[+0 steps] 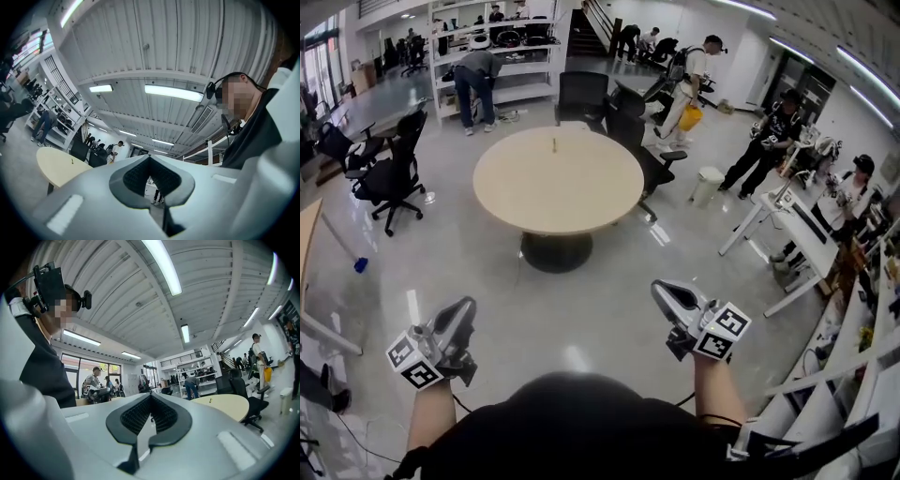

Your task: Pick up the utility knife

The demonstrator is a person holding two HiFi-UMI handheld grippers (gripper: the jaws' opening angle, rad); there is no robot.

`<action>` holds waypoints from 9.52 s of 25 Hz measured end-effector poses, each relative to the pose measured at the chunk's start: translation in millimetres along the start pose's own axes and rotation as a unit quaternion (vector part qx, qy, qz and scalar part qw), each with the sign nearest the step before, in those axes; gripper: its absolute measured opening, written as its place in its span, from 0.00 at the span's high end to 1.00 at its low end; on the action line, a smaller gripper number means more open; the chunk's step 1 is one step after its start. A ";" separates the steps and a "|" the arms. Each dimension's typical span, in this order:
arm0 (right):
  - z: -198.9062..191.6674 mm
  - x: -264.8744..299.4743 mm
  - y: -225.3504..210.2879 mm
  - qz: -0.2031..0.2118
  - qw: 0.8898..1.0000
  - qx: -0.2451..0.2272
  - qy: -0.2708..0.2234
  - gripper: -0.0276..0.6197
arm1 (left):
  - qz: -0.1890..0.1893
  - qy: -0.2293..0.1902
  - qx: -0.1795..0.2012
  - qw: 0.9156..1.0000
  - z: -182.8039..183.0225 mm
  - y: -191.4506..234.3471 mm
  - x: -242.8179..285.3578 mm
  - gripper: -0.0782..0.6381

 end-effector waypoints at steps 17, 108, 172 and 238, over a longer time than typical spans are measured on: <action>2.7 -3.2 -177.9 0.066 0.997 0.032 0.000 0.94 | 0.059 0.001 0.023 0.998 -36.6 3.9 125.8 0.91; 33.7 279.1 -820.0 0.150 0.985 0.086 0.000 0.94 | 0.111 0.030 0.025 0.993 -22.9 361.5 644.0 0.91; -63.9 487.3 -959.9 0.027 0.985 0.062 0.160 0.93 | 0.111 0.082 -0.019 0.990 -64.3 631.0 719.0 0.91; -55.7 562.4 -999.5 -0.045 0.946 0.026 0.319 0.85 | 0.100 0.030 0.048 0.993 -29.6 652.5 734.0 0.91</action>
Point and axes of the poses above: the fingertips, and each gripper's own axes: x forward along the fingers, y to its left, z out of its top, the point moved 7 cm from there along -x, backward along the fingers, and after that the axes turned 14 degrees about z, right-handed, at the moved point
